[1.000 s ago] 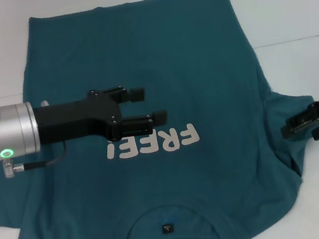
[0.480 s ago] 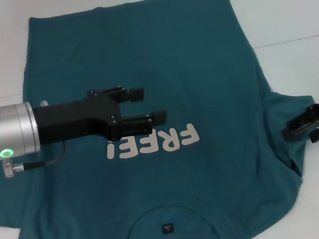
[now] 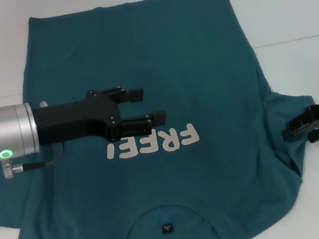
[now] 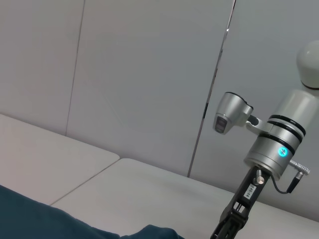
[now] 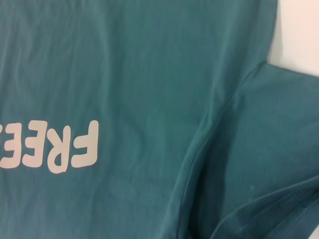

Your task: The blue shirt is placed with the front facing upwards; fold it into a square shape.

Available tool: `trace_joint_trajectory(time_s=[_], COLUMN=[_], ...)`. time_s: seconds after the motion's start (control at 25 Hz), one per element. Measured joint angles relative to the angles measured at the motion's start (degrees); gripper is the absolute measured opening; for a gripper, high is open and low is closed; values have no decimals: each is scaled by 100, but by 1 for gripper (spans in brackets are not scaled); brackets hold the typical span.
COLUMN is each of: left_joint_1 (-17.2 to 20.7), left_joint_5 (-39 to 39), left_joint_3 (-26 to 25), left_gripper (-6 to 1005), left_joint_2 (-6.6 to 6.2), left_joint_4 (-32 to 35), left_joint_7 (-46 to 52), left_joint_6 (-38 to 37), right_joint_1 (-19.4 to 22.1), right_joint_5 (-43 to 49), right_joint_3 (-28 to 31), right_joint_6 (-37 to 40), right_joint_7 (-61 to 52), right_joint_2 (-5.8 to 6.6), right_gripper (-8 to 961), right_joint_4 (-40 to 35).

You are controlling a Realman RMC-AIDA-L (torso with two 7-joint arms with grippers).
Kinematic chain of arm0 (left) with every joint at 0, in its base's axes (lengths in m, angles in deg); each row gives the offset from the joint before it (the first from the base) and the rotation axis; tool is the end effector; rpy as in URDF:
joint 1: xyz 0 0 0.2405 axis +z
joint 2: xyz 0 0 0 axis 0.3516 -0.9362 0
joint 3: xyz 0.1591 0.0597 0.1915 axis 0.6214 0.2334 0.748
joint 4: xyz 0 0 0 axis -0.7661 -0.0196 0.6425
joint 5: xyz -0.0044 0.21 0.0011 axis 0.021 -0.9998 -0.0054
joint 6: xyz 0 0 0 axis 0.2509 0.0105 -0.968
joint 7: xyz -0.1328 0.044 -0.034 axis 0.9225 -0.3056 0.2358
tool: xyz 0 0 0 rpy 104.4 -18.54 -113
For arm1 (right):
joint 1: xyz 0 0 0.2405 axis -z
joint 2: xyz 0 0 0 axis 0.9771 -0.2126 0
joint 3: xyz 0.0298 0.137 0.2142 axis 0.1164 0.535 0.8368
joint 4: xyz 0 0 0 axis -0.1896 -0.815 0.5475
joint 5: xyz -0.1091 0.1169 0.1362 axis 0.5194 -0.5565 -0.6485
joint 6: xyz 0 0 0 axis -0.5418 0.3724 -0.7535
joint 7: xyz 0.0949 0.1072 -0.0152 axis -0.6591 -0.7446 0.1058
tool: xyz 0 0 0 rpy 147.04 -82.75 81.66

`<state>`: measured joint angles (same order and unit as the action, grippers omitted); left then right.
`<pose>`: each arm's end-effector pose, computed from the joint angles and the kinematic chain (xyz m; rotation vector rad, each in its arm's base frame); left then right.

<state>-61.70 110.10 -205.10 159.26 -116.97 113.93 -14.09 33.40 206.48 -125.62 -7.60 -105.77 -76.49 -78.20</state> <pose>-0.1733 0.3843 0.0008 -2.8157 -0.5026 -0.7762 0.2930 0.3944 0.0679 -2.0353 1.8477 -0.0488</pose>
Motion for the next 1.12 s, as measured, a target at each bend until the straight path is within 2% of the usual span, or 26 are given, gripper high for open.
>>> trace_joint_trajectory(time_s=[0.48, 0.88, 1.0, 1.12], left_joint_1=[-4, -10, -2, 14], left_joint_5=[0, 0, 0, 0], left_joint_3=[0, -12, -21, -42], left_gripper=[843, 843, 843, 843], left_joint_2=[1, 5, 7, 9], left_joint_4=[1, 2, 6, 8], left_joint_7=[0, 0, 0, 0], left_joint_6=[5, 12, 14, 14], right_joint_1=[-6, -127, -134, -104], right_joint_5=[-159, -434, -433, -434], right_joint_3=[-33, -61, -61, -53], right_joint_6=[-193, -410, -367, -247], right_joint_7=[80, 236, 237, 211], right_joint_2=[0, -51, -9, 102], right_gripper=[749, 740, 737, 734], right_joint_4=[-42, -27, -58, -80])
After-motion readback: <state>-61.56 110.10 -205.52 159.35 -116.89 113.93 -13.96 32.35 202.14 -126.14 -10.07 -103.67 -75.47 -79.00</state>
